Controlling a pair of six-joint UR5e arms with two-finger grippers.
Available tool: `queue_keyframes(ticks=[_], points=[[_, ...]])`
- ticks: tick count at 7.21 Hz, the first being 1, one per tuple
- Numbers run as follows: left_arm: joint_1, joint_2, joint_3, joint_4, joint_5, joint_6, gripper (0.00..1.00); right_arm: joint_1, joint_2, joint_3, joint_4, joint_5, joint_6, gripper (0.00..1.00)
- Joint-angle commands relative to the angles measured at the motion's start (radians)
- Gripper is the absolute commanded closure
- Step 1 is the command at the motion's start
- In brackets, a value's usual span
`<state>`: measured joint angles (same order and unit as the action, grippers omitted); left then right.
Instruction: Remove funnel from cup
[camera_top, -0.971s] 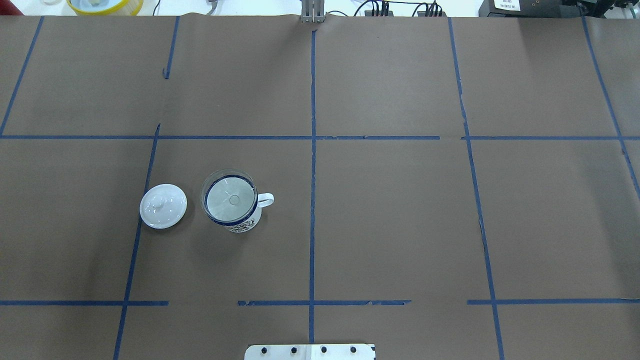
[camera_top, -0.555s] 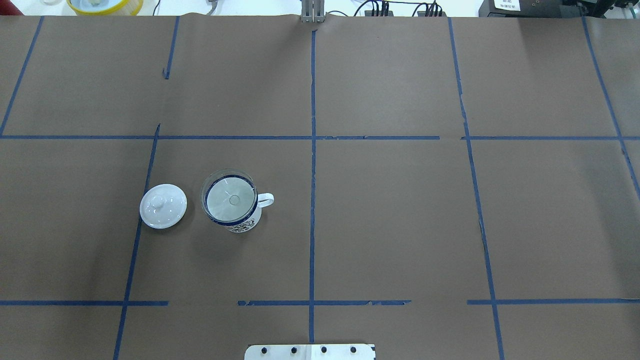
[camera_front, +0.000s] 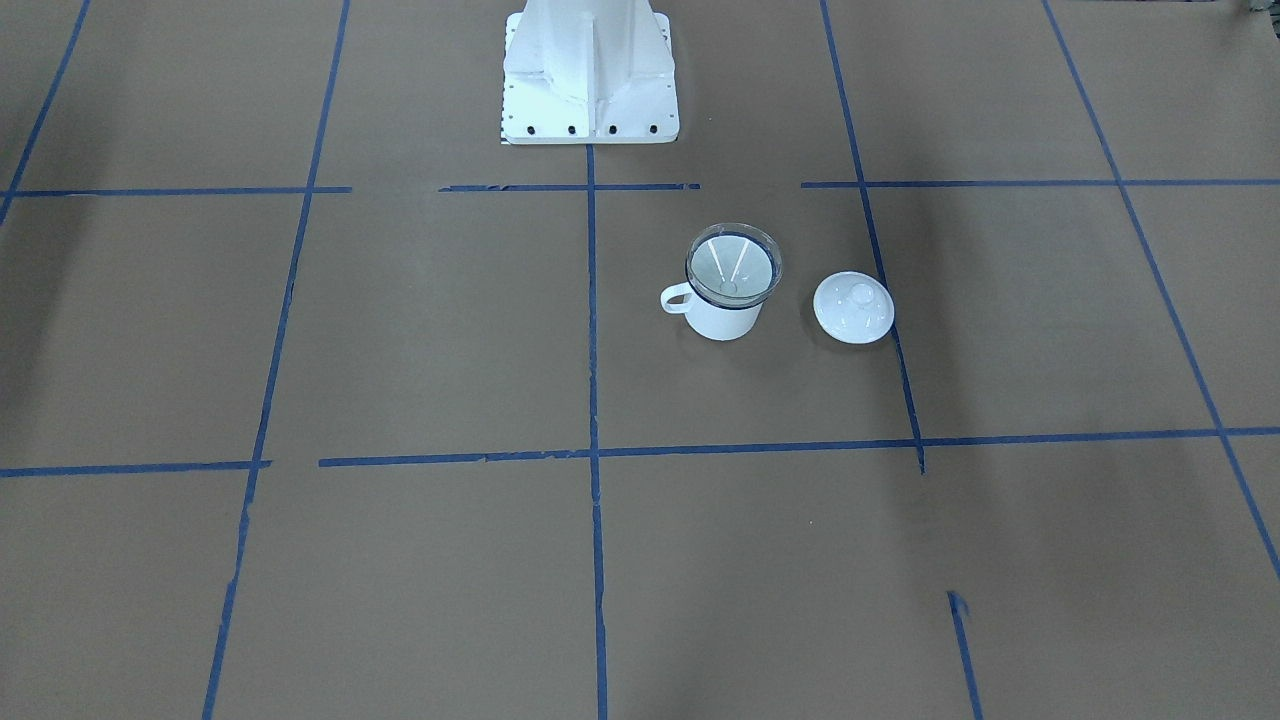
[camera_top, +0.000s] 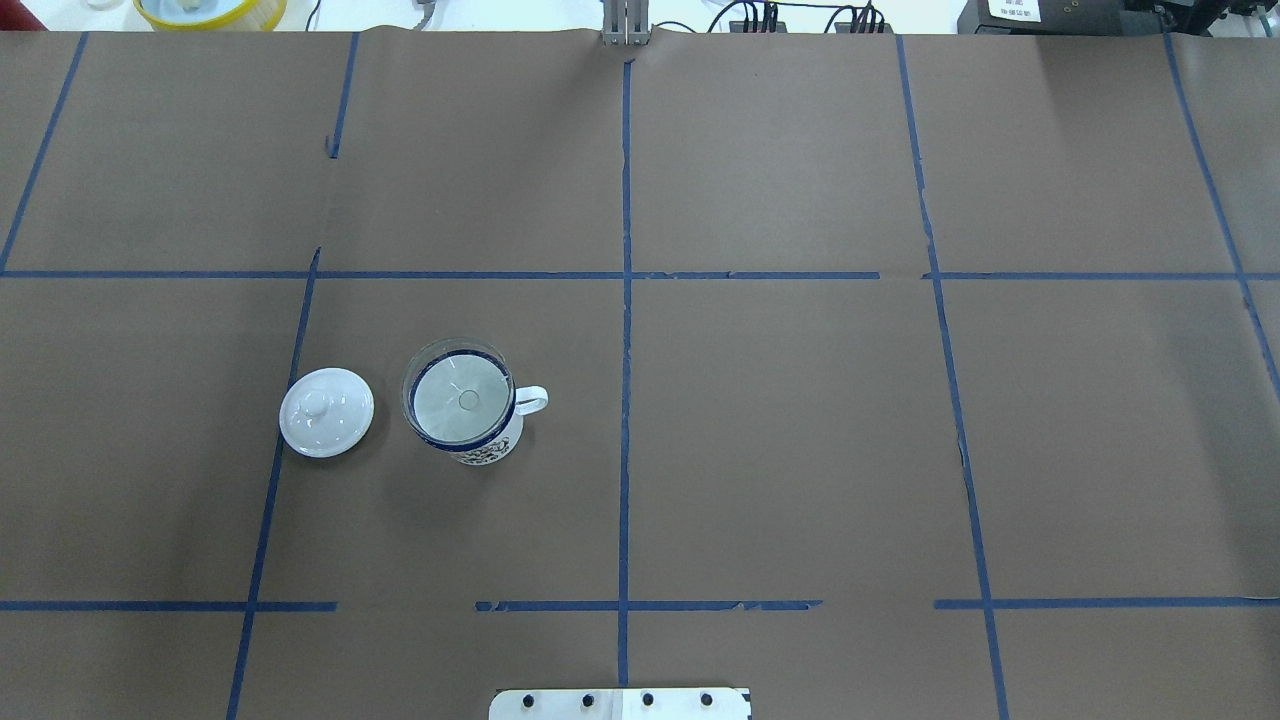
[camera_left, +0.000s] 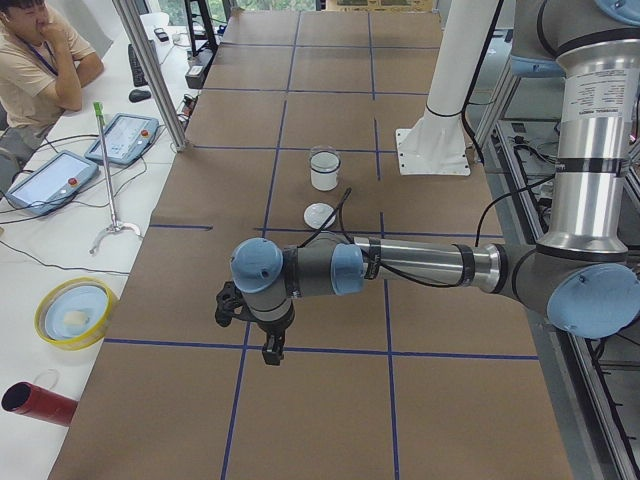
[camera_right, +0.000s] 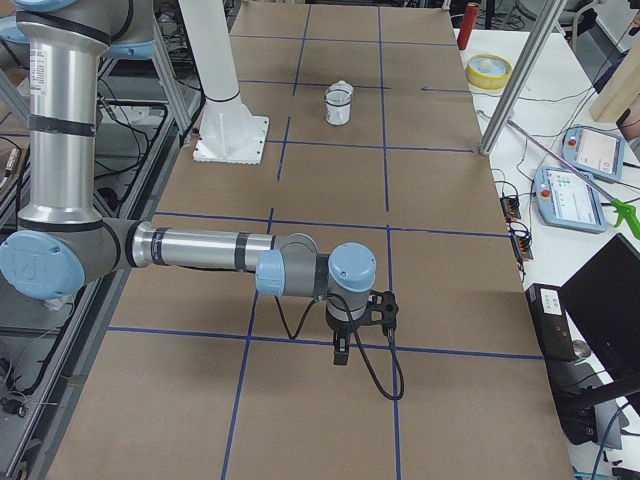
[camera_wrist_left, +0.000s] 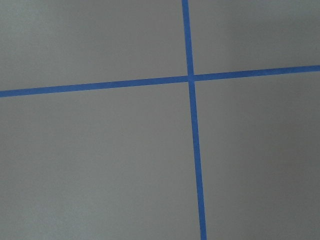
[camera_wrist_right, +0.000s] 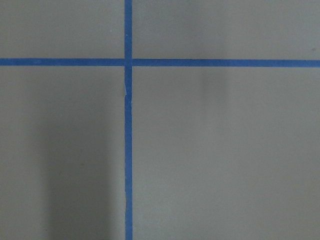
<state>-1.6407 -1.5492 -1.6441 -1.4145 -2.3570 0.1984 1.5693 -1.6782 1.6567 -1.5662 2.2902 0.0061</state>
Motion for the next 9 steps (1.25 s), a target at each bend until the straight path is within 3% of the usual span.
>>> queue_keyframes(ticks=[1,3,5,9], points=[[-0.004,0.030,-0.008,-0.096,-0.004,0.003,0.00,0.000,0.000,0.000,0.000,0.000,0.000,0.00],[0.019,0.018,-0.115,-0.188,-0.002,-0.269,0.00,0.000,0.000,0.000,0.000,0.000,0.000,0.00],[0.164,0.006,-0.216,-0.238,-0.004,-0.618,0.00,0.000,0.000,0.000,0.000,0.000,0.000,0.00],[0.531,-0.303,-0.234,-0.200,0.010,-1.560,0.00,0.000,0.000,0.000,0.000,0.000,0.000,0.00]])
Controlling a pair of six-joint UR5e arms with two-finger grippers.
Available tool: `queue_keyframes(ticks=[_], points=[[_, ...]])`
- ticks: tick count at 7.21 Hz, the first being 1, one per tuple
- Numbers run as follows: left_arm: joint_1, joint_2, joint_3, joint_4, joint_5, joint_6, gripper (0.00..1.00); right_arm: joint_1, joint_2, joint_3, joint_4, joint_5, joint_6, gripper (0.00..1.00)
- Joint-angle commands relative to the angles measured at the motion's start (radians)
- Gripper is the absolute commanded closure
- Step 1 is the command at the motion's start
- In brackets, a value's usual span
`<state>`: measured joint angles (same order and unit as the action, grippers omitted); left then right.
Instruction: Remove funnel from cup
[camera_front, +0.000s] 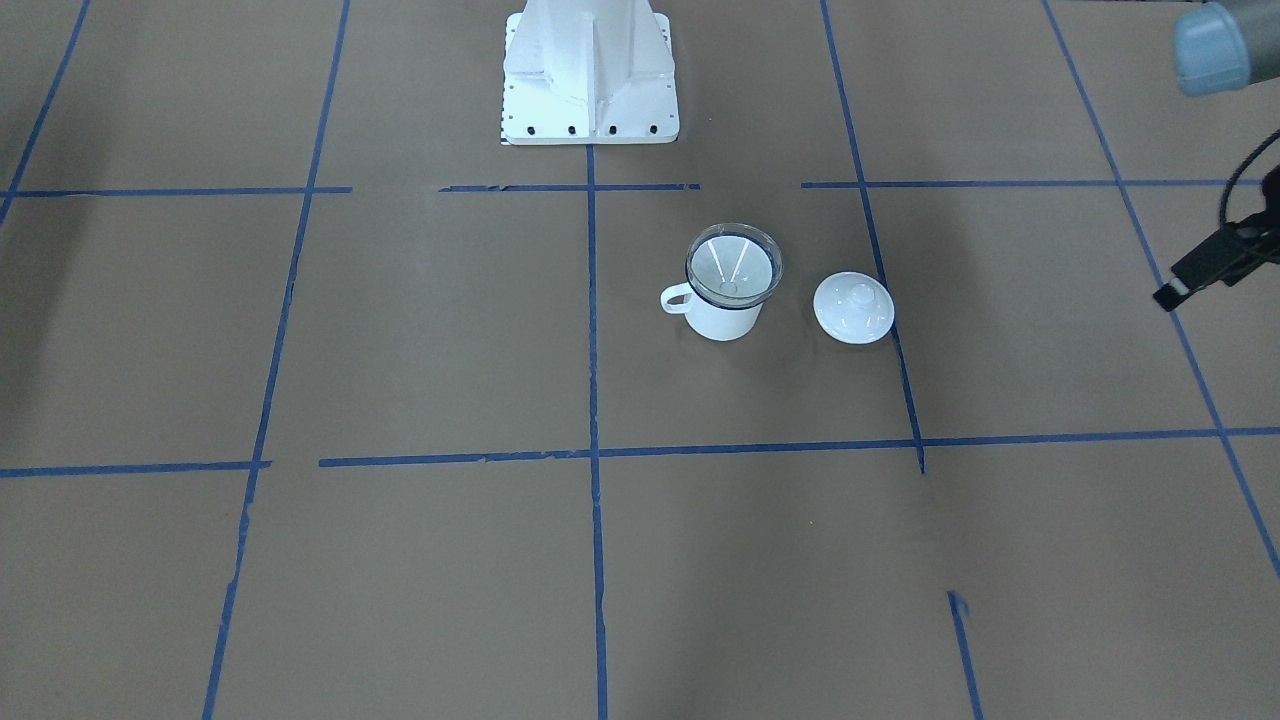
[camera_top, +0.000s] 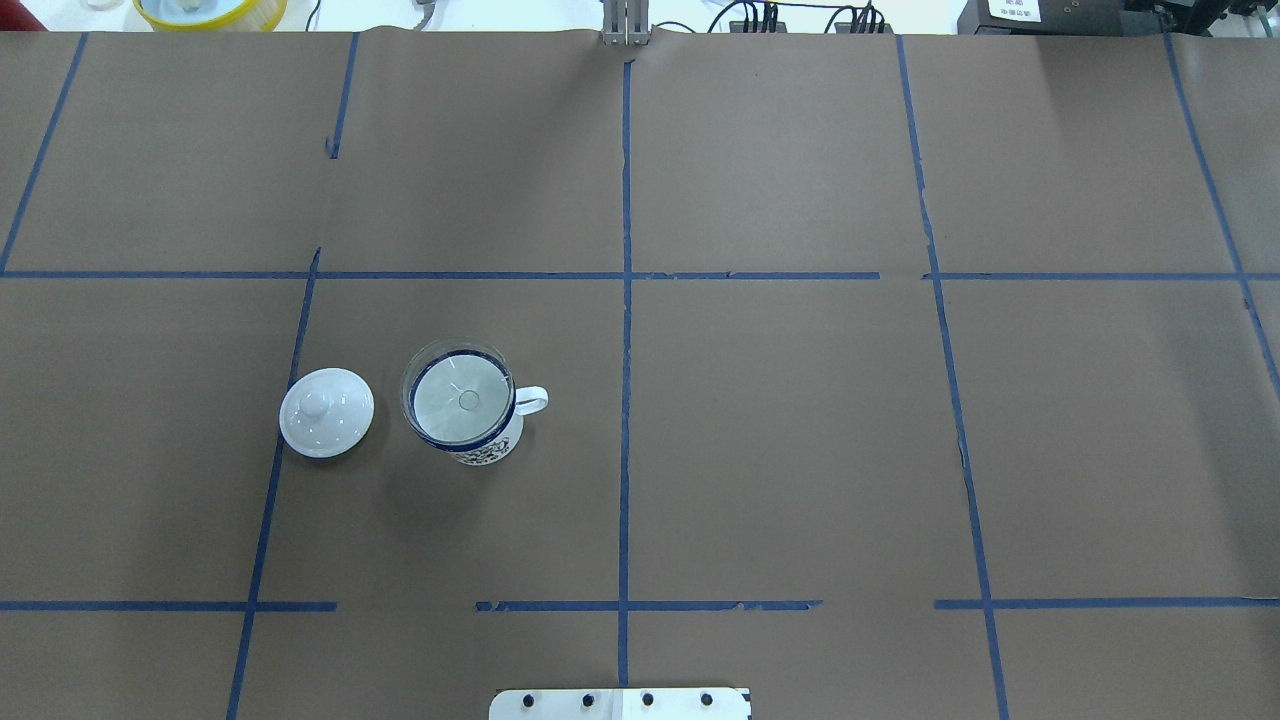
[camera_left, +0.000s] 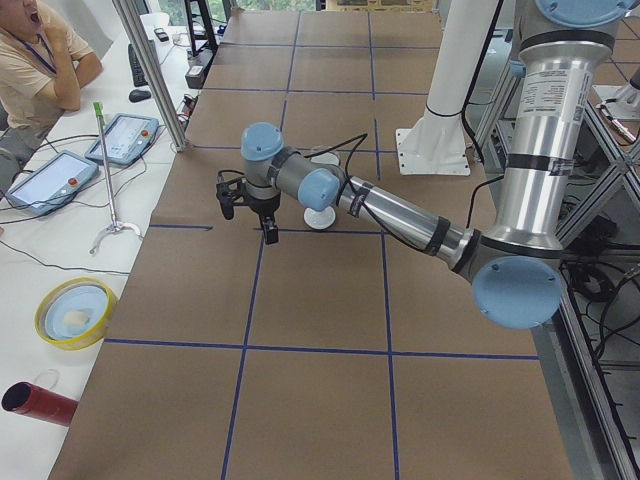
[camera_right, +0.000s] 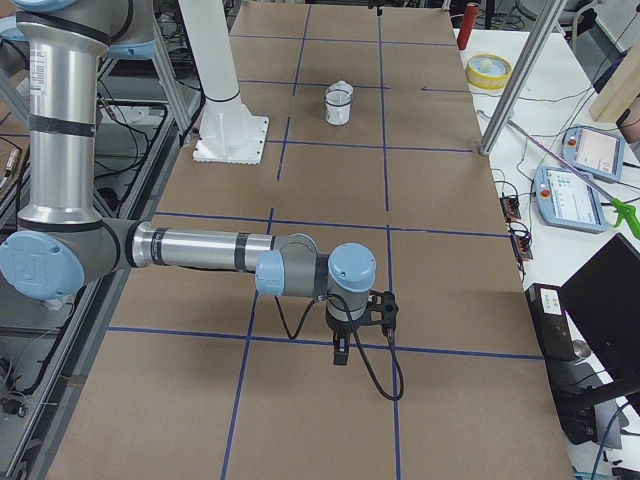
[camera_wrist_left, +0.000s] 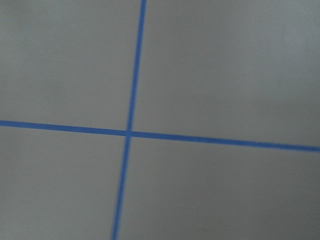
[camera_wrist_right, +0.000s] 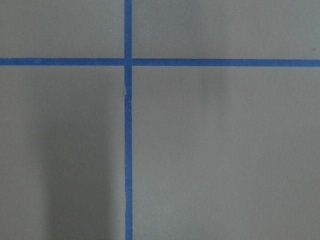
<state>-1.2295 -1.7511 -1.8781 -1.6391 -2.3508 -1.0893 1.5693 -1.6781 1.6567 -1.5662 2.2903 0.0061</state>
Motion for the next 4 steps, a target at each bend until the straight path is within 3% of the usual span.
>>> queue_keyframes(ticks=[1,2,4], points=[[0.212,-0.210,-0.003,0.112,0.022,-0.470,0.00,0.000,0.000,0.000,0.000,0.000,0.000,0.00],[0.329,-0.320,-0.007,0.219,0.127,-0.588,0.00,0.000,0.000,0.000,0.000,0.000,0.000,0.00],[0.430,-0.390,-0.006,0.252,0.174,-0.789,0.00,0.000,0.000,0.000,0.000,0.000,0.000,0.00]])
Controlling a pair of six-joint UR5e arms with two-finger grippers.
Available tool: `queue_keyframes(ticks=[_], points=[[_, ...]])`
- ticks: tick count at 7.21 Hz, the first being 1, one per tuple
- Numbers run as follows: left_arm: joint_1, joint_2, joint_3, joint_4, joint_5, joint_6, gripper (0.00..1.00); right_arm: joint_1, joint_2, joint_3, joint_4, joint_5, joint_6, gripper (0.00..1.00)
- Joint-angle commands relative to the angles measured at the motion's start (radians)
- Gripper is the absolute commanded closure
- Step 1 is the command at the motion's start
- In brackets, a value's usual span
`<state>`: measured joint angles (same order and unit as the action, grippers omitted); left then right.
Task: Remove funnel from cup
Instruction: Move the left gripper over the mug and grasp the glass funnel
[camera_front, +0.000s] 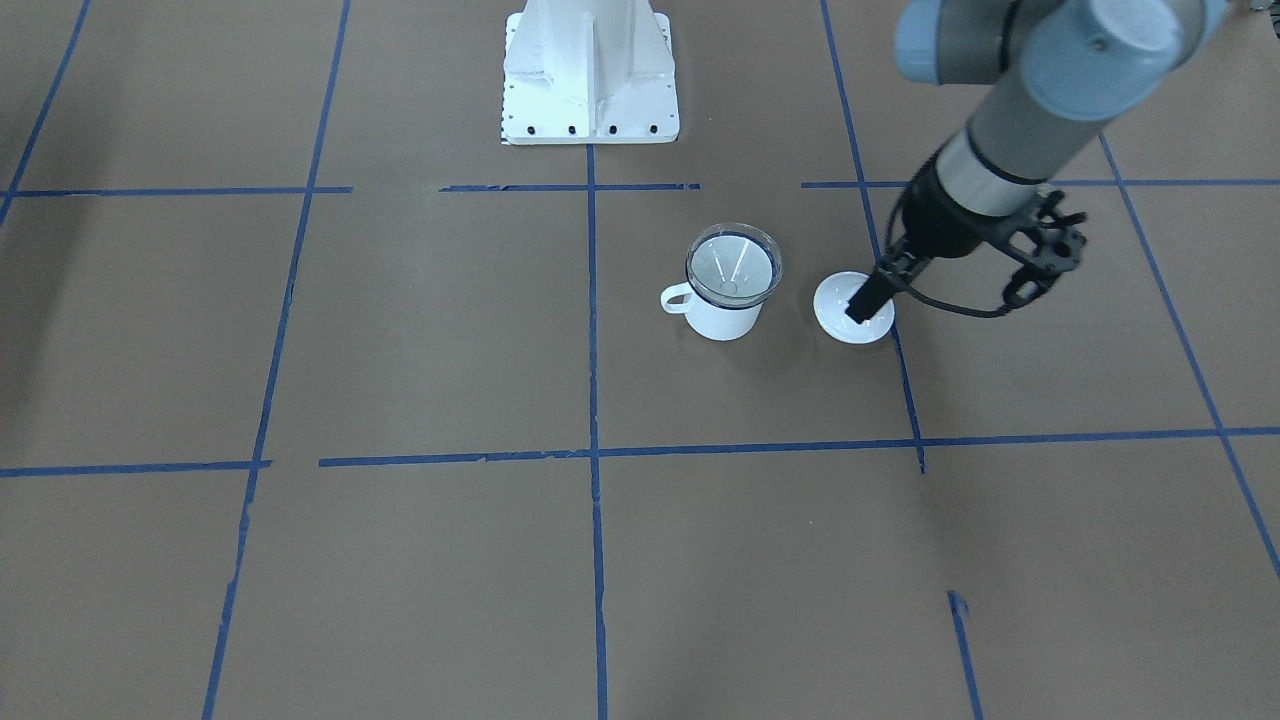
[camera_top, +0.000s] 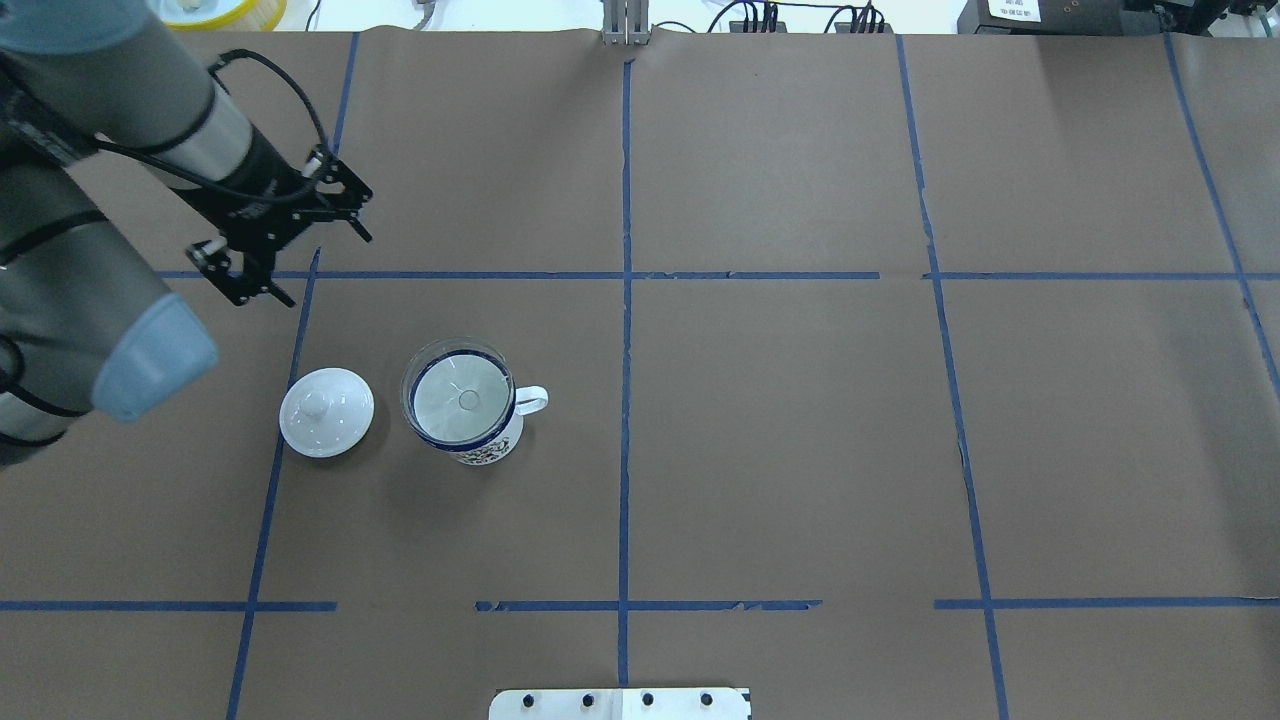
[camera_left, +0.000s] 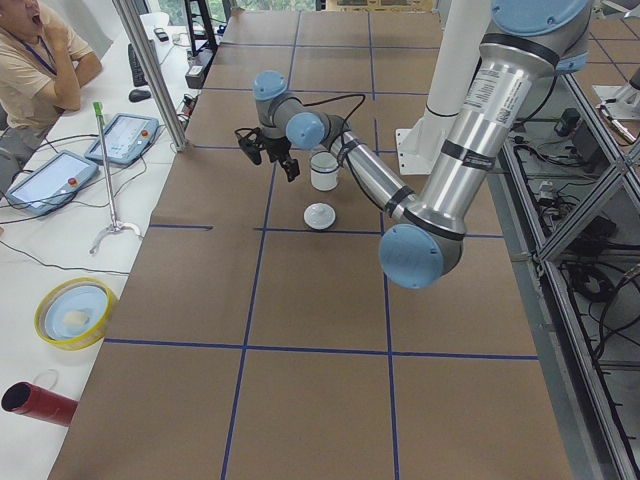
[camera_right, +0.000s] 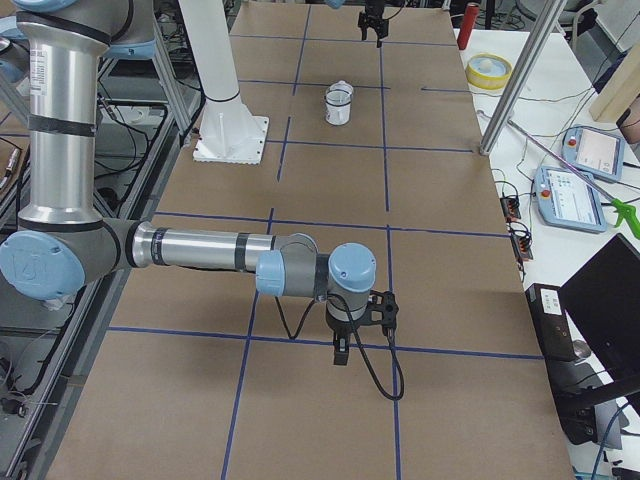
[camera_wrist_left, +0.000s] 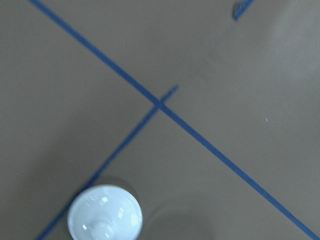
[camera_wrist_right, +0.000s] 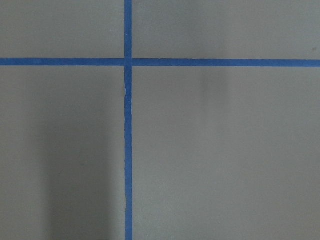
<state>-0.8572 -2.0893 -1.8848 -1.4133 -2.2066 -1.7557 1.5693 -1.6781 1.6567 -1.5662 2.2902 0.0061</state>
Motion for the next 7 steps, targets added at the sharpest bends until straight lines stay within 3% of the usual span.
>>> queue_keyframes(ticks=[1,3,5,7], points=[[0.085,-0.072,0.006,0.027,0.057,-0.169,0.00,0.000,0.000,0.000,0.000,0.000,0.000,0.00],[0.153,-0.107,0.026,0.028,0.110,-0.284,0.00,0.000,0.000,0.000,0.000,0.000,0.000,0.00],[0.205,-0.185,0.143,0.028,0.195,-0.320,0.00,0.000,0.000,0.000,0.000,0.000,0.000,0.00],[0.233,-0.186,0.148,0.028,0.202,-0.323,0.01,0.000,0.000,0.000,0.000,0.000,0.000,0.00]])
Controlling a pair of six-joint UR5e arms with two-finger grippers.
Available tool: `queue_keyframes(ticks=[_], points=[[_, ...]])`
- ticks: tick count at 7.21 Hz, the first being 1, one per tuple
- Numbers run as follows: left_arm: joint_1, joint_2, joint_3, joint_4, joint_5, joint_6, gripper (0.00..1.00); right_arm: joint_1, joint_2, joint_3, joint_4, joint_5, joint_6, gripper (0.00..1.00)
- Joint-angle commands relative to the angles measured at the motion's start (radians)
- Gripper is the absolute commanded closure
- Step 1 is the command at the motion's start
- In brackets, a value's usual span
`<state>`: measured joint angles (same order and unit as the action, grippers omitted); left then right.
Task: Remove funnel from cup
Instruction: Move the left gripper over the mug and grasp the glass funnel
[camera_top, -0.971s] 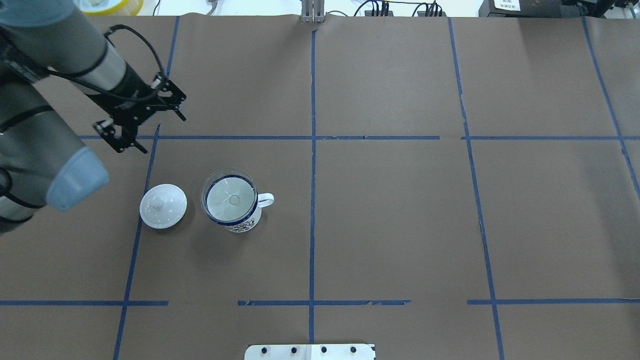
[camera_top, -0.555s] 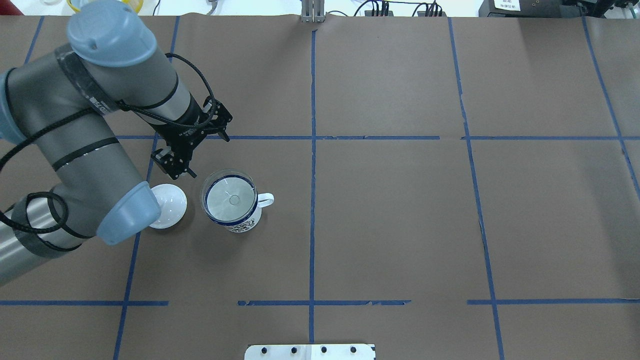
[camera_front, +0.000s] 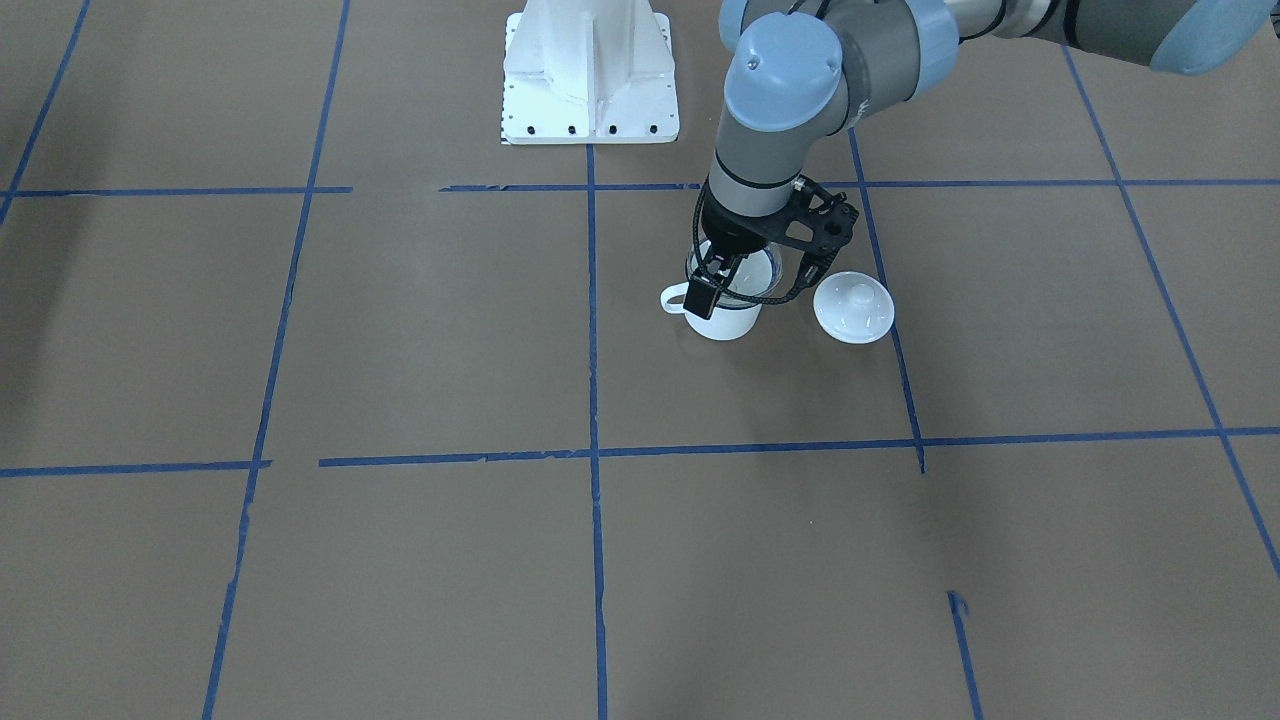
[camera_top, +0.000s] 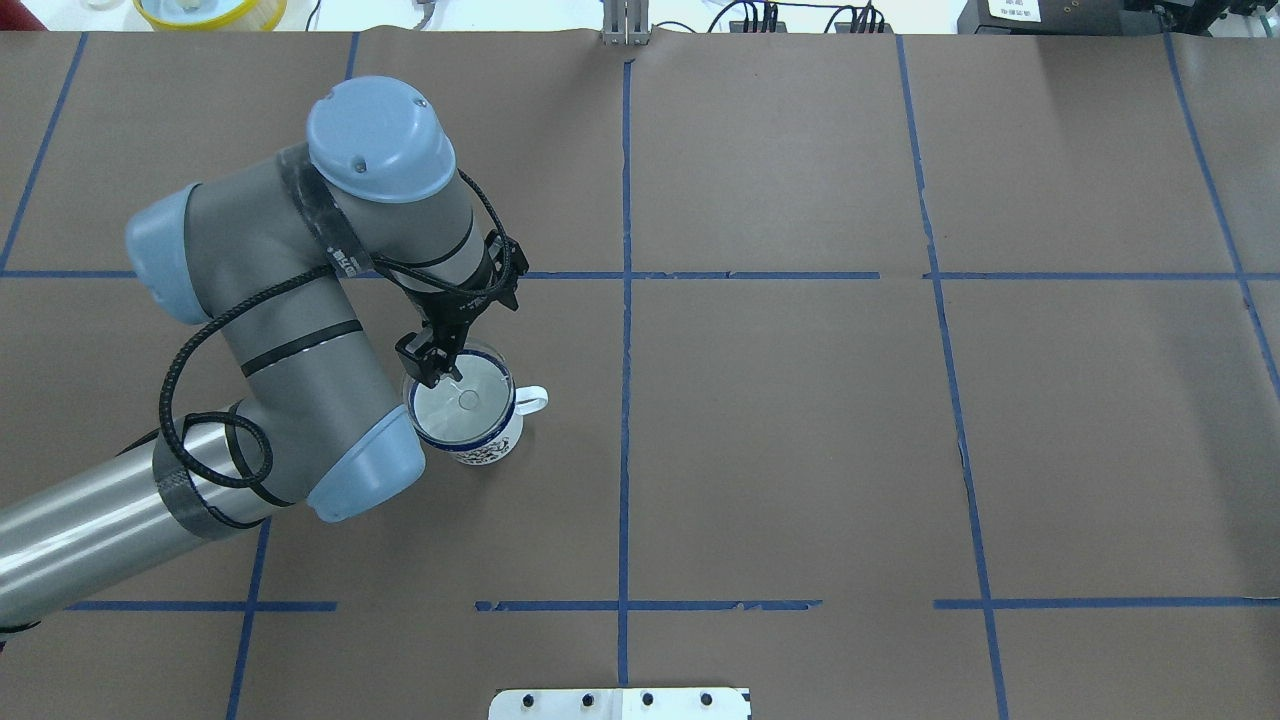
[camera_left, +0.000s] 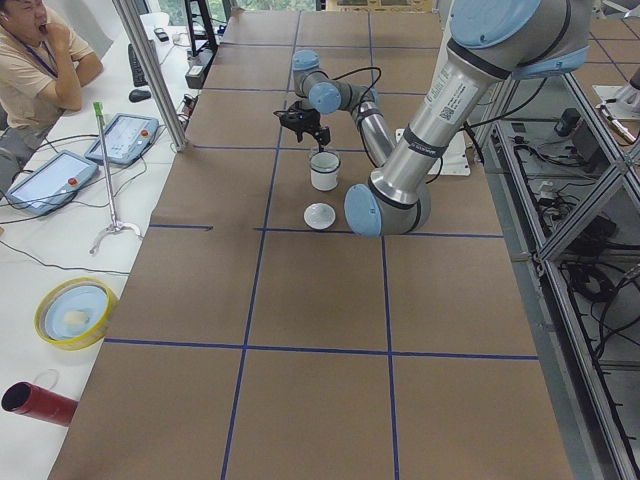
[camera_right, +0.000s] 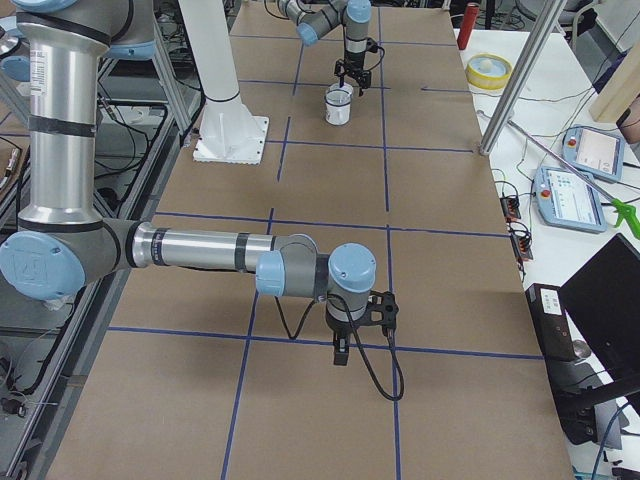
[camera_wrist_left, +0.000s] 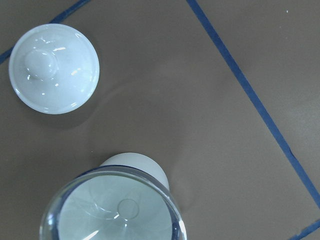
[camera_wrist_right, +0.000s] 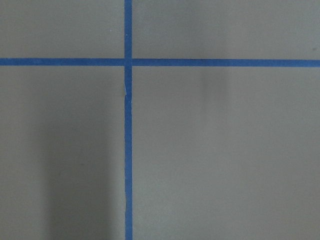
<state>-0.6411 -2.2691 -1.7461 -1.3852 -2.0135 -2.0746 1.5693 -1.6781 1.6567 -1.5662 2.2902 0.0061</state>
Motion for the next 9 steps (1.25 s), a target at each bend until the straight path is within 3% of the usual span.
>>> queue_keyframes(ticks=[1,2,4,6,8,9], points=[[0.018,-0.004,0.011,-0.002,0.012,-0.002,0.07,0.000,0.000,0.000,0.000,0.000,0.000,0.00],[0.020,0.000,0.025,-0.005,0.033,-0.001,0.14,0.000,0.000,0.000,0.000,0.000,0.000,0.00],[0.035,0.005,0.033,-0.005,0.045,-0.001,0.38,0.000,0.000,0.000,0.000,0.000,0.000,0.00],[0.035,0.002,0.028,-0.002,0.045,0.001,1.00,0.000,0.000,0.000,0.000,0.000,0.000,0.00],[0.034,-0.007,0.007,0.043,0.047,0.013,1.00,0.000,0.000,0.000,0.000,0.000,0.000,0.00],[0.028,-0.026,-0.062,0.131,0.091,0.037,1.00,0.000,0.000,0.000,0.000,0.000,0.000,0.00]])
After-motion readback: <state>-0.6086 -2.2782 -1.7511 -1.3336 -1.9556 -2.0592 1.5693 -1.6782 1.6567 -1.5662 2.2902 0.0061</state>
